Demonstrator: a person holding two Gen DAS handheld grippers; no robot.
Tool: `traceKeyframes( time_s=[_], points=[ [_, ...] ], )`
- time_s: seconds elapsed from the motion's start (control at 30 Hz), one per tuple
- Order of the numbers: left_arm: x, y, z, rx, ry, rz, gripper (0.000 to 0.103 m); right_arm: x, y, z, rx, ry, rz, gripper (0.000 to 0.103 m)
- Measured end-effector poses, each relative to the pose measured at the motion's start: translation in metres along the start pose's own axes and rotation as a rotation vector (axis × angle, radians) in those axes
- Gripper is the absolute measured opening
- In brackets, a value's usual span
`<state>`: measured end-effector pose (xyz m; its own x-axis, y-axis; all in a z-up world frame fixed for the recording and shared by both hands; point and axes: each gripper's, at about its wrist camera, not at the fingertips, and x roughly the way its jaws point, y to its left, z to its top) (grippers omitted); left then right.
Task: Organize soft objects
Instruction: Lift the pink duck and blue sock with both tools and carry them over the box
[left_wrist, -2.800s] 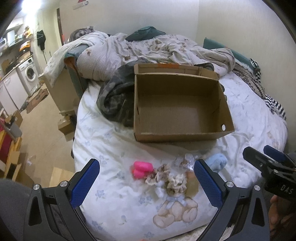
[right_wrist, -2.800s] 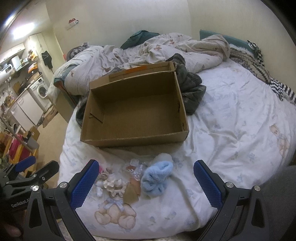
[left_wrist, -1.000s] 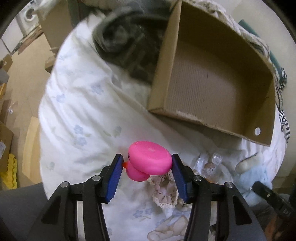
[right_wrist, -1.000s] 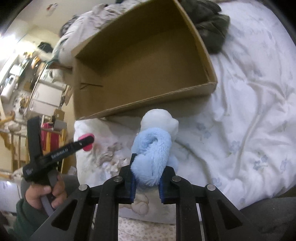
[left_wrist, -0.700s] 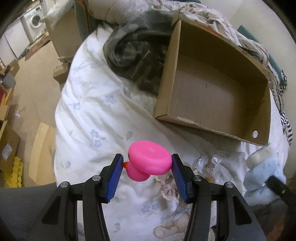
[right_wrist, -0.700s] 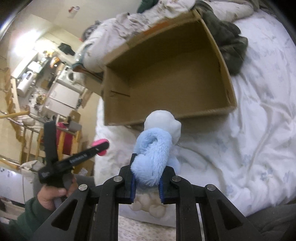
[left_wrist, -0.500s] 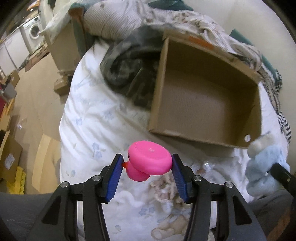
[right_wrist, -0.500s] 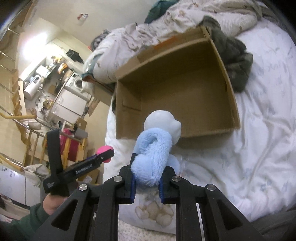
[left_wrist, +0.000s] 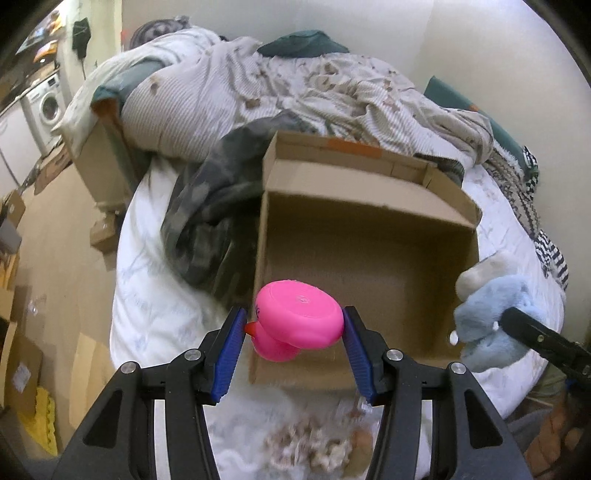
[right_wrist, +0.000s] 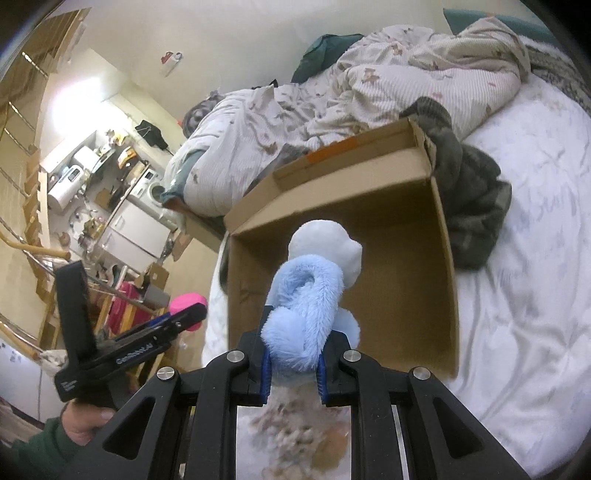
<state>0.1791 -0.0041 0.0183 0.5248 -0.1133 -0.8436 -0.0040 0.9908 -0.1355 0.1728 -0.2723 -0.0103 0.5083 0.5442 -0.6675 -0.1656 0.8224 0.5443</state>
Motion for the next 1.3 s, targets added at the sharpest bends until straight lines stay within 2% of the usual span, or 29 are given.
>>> traceKeyframes(
  time_s=[0.23, 0.53, 0.8, 1.3],
  points=[
    [0.025, -0.014, 0.006, 0.053, -0.046, 0.004, 0.049, 0.022, -0.018, -0.002, 0.021, 0.0, -0.049, 0.02],
    [0.051, -0.014, -0.002, 0.085, -0.036, 0.012, 0.049, 0.047, -0.033, -0.007, 0.025, 0.058, -0.104, 0.02],
    [0.067, -0.017, -0.007, 0.071, -0.005, -0.046, 0.049, 0.066, -0.036, -0.01, 0.019, 0.119, -0.143, 0.021],
    [0.079, -0.022, -0.012, 0.078, 0.033, -0.021, 0.049, 0.073, -0.042, -0.012, 0.039, 0.151, -0.185, 0.021]
  ],
)
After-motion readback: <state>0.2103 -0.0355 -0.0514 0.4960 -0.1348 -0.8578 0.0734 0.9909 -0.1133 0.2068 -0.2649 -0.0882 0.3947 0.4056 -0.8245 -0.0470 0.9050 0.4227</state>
